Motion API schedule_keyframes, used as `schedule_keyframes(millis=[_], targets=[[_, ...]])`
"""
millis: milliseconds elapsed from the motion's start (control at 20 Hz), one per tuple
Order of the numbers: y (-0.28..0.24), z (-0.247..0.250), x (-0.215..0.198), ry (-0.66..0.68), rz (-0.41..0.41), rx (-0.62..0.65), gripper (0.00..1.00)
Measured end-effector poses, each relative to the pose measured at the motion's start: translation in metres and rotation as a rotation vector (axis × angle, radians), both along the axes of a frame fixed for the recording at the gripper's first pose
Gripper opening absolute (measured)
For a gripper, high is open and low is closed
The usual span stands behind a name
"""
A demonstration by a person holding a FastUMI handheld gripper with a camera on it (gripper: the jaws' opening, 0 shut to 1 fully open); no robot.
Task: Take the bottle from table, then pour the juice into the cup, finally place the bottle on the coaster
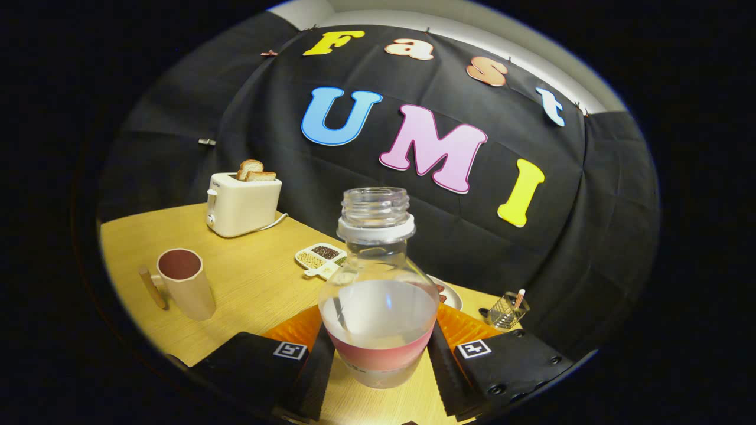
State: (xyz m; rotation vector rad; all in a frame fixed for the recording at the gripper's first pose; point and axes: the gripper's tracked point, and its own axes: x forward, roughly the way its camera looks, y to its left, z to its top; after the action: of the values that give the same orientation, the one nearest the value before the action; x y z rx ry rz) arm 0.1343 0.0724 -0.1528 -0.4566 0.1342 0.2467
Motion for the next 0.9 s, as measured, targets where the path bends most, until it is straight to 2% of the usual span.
schedule_keyframes(millis=[100, 250, 450, 900], targets=[[0.014, 0.010, 0.004, -0.053, -0.007, -0.092, 0.76], [0.037, 0.004, 0.005, -0.063, 0.000, -0.178, 0.77], [0.071, -0.003, 0.004, -0.110, 0.072, -0.374, 0.76], [0.115, -0.048, -0.002, -0.058, 0.209, -0.647, 0.75]])
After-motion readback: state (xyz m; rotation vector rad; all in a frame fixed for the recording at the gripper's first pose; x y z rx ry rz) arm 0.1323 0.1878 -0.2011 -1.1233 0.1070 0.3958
